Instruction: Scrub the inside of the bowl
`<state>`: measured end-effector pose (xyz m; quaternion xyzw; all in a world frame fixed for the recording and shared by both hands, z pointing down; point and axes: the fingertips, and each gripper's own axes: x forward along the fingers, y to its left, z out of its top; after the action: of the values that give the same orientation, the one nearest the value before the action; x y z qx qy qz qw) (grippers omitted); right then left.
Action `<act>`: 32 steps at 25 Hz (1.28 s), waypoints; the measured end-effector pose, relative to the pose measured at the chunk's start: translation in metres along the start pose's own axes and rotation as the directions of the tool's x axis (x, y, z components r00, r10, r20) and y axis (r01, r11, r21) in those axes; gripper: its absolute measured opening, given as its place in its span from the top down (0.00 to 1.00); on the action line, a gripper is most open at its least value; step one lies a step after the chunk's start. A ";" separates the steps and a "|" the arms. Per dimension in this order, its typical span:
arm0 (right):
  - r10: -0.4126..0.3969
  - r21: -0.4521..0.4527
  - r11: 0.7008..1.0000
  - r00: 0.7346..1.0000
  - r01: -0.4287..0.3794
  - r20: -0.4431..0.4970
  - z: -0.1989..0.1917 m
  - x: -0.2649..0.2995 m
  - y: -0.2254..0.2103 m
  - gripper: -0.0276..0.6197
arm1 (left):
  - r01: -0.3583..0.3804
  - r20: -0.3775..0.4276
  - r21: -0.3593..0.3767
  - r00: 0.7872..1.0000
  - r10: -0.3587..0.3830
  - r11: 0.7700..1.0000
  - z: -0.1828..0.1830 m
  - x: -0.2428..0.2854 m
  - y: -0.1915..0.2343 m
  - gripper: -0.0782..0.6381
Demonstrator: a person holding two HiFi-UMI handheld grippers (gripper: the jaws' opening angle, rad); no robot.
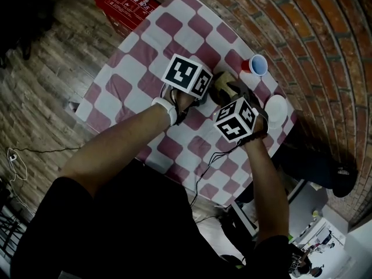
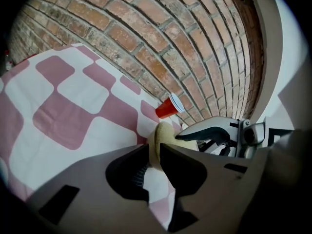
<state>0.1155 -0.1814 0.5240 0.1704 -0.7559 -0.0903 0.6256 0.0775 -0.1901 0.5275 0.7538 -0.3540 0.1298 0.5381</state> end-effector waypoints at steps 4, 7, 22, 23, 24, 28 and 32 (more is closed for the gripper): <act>0.099 0.005 0.995 0.994 -0.098 -0.057 -0.005 0.016 0.028 0.79 | -0.010 -0.059 -0.005 0.998 0.010 1.000 -0.018 0.008 -0.002 0.81; 0.011 -0.164 0.986 0.993 -0.030 -0.119 -0.014 0.022 0.024 0.79 | -0.021 -0.056 -0.005 0.998 0.021 1.000 -0.017 0.012 -0.001 0.81; -0.255 -0.168 0.956 0.965 0.242 -0.063 -0.023 -0.006 -0.031 0.79 | -0.060 0.030 -0.013 0.998 0.060 0.998 0.004 0.000 0.005 0.81; -0.206 -0.130 0.972 0.977 0.198 -0.055 -0.020 -0.004 -0.021 0.79 | -0.060 0.024 -0.006 0.998 0.060 0.998 0.001 0.000 0.003 0.81; -0.152 -0.092 0.985 0.987 0.148 -0.049 -0.017 -0.002 -0.011 0.79 | -0.054 0.013 -0.001 0.998 0.054 0.999 -0.002 0.001 0.000 0.81; 0.051 0.097 0.994 0.998 -0.047 -0.043 -0.009 0.010 0.022 0.79 | -0.039 -0.026 -0.022 0.999 0.038 0.999 -0.015 0.011 -0.007 0.81; 0.125 0.229 0.967 0.992 -0.116 -0.027 -0.005 0.016 0.027 0.79 | -0.065 -0.027 -0.030 0.998 0.065 0.997 -0.014 0.012 -0.001 0.81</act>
<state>0.1138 -0.1619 0.5493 0.1962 -0.7573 0.0384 0.6217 0.0890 -0.1819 0.5388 0.7318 -0.3732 0.1518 0.5497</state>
